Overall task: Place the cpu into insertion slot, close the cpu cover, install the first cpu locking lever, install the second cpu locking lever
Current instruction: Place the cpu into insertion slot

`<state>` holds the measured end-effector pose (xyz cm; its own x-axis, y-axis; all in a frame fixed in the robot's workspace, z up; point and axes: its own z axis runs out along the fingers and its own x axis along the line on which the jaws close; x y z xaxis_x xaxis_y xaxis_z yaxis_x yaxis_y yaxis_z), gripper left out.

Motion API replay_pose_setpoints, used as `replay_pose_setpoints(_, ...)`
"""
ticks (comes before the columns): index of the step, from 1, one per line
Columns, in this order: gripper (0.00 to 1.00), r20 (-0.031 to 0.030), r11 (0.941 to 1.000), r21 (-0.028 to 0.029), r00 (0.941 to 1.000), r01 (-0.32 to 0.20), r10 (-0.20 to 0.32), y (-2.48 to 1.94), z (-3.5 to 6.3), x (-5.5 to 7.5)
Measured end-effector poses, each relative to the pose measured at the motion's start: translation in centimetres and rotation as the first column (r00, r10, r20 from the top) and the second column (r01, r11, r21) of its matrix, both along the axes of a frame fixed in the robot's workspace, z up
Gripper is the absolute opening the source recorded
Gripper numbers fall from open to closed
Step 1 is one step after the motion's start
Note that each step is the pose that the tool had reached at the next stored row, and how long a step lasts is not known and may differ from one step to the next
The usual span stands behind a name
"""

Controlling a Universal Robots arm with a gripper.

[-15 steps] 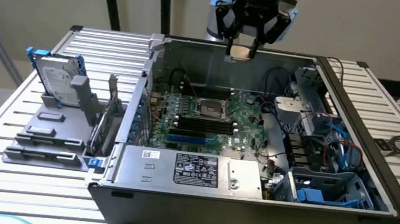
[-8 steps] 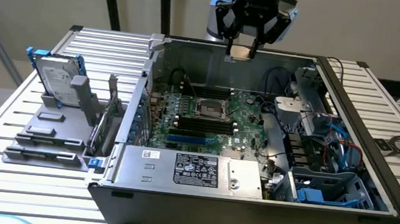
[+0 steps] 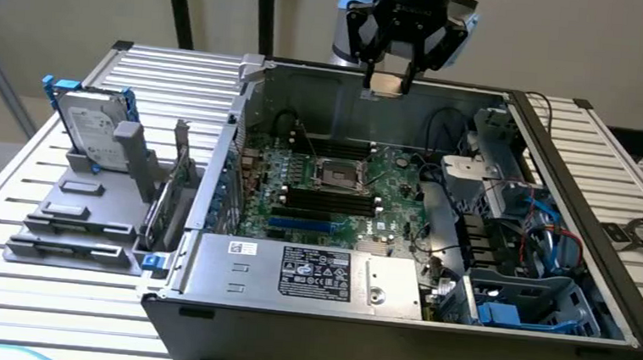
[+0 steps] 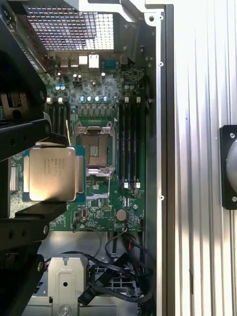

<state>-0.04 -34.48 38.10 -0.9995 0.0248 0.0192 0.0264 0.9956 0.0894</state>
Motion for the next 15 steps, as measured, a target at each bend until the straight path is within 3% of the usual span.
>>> replay_pose_setpoints(4, 0.55, 0.0, 1.0, -0.0002, 1.0, 0.0, 0.0, 0.0, 0.01, -0.5)
replay_pose_setpoints(11, 0.55, 0.001, 1.0, -0.0001, 1.0, 0.0, 0.0, 0.02, 0.01, -3.1)
replay_pose_setpoints(15, 0.55, 0.001, 0.9989, 0.0, 0.9989, 0.046, -0.046, 0.02, 0.0, -3.2)
